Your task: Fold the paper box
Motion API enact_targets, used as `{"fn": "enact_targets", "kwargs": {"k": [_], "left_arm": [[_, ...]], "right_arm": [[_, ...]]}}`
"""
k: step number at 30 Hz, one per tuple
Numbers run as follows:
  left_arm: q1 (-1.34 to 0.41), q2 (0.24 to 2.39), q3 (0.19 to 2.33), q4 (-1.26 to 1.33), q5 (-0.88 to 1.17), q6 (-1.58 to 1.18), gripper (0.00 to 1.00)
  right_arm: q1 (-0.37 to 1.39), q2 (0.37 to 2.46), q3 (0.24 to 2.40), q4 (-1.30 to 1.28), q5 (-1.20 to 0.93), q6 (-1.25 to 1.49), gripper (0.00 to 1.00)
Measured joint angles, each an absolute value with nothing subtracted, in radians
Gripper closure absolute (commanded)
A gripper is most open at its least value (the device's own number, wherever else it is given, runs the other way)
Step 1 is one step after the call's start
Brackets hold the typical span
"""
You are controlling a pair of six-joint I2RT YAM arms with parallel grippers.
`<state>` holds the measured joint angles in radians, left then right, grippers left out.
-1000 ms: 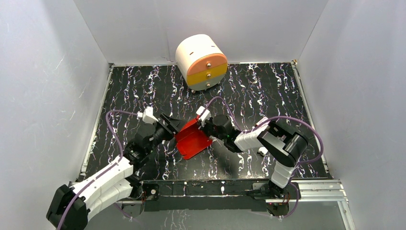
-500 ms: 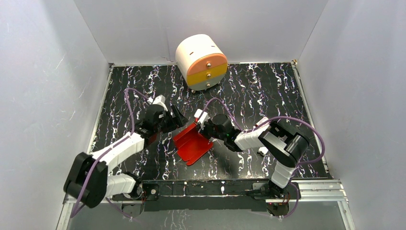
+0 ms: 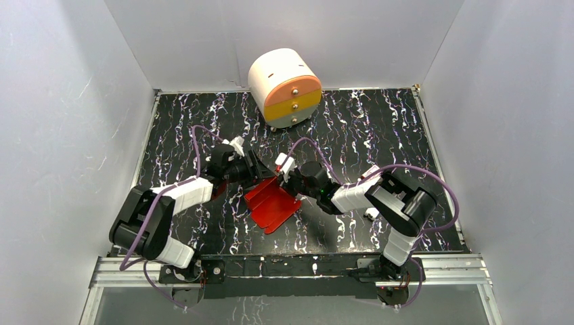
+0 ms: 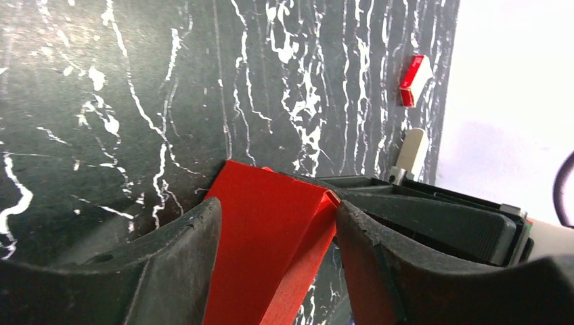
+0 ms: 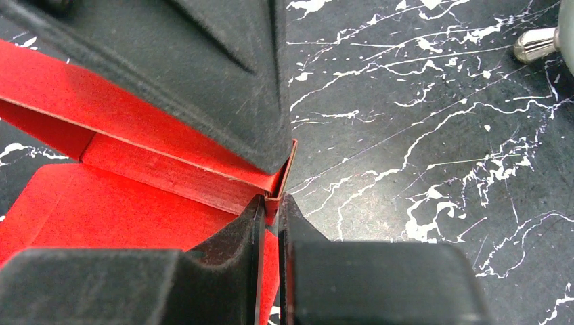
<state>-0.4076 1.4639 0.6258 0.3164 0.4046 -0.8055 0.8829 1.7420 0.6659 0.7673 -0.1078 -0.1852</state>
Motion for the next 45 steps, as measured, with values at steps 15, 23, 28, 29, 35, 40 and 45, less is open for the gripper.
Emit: {"fn": "enact_targets", "kwargs": {"k": [15,23,28,29,35,40,45], "left_arm": [[-0.385,1.541,0.548,0.569,0.528,-0.953,0.59],[-0.373,1.571,0.548,0.628,0.539,-0.984,0.6],[-0.369,1.583,0.548,0.651,0.539,-0.999,0.6],[-0.368,1.583,0.548,0.654,0.54,-1.002,0.6],[-0.365,1.599,0.531,0.705,0.544,-1.037,0.6],[-0.358,1.609,0.514,0.749,0.546,-1.067,0.6],[-0.356,1.62,0.495,0.796,0.547,-1.098,0.6]], "right_arm": [[0.881,1.798,0.633,0.93,-0.071,-0.105,0.91],[0.871,1.844,0.622,1.037,-0.081,-0.102,0.85],[0.87,1.86,0.622,1.069,-0.078,-0.101,0.8],[0.87,1.863,0.622,1.073,-0.078,-0.1,0.8],[0.87,1.882,0.622,1.109,-0.073,-0.085,0.79],[0.87,1.901,0.622,1.147,-0.07,-0.07,0.78],[0.87,1.913,0.622,1.167,-0.066,-0.05,0.82]]}}
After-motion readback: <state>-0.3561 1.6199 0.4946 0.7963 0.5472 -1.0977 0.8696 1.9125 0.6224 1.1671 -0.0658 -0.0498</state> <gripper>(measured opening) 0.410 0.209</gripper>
